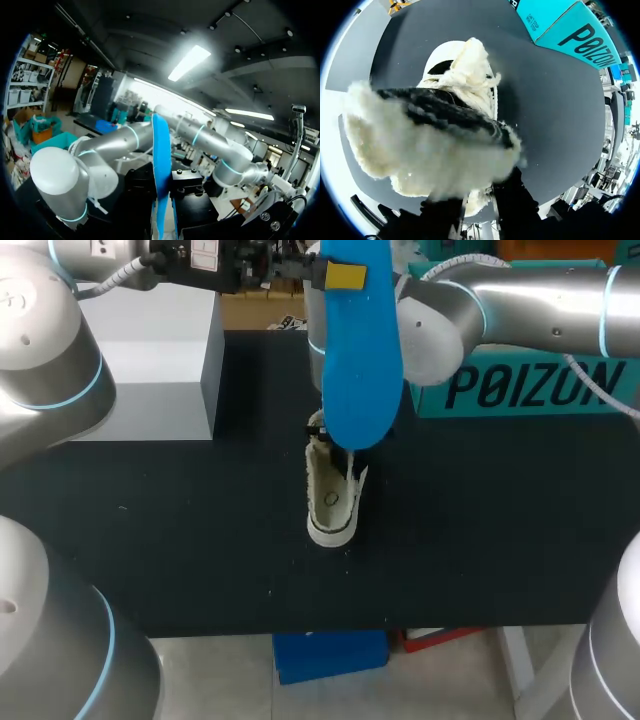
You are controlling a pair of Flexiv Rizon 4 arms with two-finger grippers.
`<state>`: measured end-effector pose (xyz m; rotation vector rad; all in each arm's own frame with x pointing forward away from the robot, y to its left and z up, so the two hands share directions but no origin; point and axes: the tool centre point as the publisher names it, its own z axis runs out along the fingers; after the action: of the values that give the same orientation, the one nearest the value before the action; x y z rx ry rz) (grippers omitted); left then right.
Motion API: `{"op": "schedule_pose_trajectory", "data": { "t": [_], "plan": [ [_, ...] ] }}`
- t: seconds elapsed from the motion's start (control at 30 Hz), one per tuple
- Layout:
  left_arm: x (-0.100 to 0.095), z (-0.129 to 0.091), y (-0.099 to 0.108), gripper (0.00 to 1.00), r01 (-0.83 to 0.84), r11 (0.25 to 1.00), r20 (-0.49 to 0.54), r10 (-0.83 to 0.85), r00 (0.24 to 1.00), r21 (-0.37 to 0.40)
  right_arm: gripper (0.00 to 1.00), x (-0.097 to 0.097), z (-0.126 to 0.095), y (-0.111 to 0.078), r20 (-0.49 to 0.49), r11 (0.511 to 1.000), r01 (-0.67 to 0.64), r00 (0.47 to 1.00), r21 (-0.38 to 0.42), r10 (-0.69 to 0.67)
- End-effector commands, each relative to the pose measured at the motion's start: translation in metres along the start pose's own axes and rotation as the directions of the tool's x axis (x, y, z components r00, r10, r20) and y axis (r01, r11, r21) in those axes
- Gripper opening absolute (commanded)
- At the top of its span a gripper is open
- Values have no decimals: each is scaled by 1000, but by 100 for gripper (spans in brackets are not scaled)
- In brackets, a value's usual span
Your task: Take the shoe out of the shoebox, open the shoe tongue, remove and reinsert the insole, then place the shoe into the shoebox
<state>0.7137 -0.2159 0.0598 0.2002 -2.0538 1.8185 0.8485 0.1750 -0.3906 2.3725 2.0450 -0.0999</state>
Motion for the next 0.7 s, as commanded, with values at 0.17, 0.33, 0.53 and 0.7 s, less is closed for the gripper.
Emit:
{"op": "schedule_pose_trajectory", "data": {
  "t": [0.17,0.33,0.53,0.7],
  "plan": [
    [-1,2,1,0,-1,1000,2,1,1000,1,100,-20,-25,-5,-199,999,7,980,-42,-16],
    [-1,2,1,0,-1,1000,2,1,1000,1,100,-29,-52,-7,-392,997,11,919,-75,-40],
    [-1,2,1,0,-1,1000,2,1,1000,1,100,-34,-81,-9,-620,992,52,777,-116,-114],
    [-1,2,1,0,-1,1000,2,1,1000,1,100,-36,-95,-11,-672,982,58,722,-179,-165]
  ]
}}
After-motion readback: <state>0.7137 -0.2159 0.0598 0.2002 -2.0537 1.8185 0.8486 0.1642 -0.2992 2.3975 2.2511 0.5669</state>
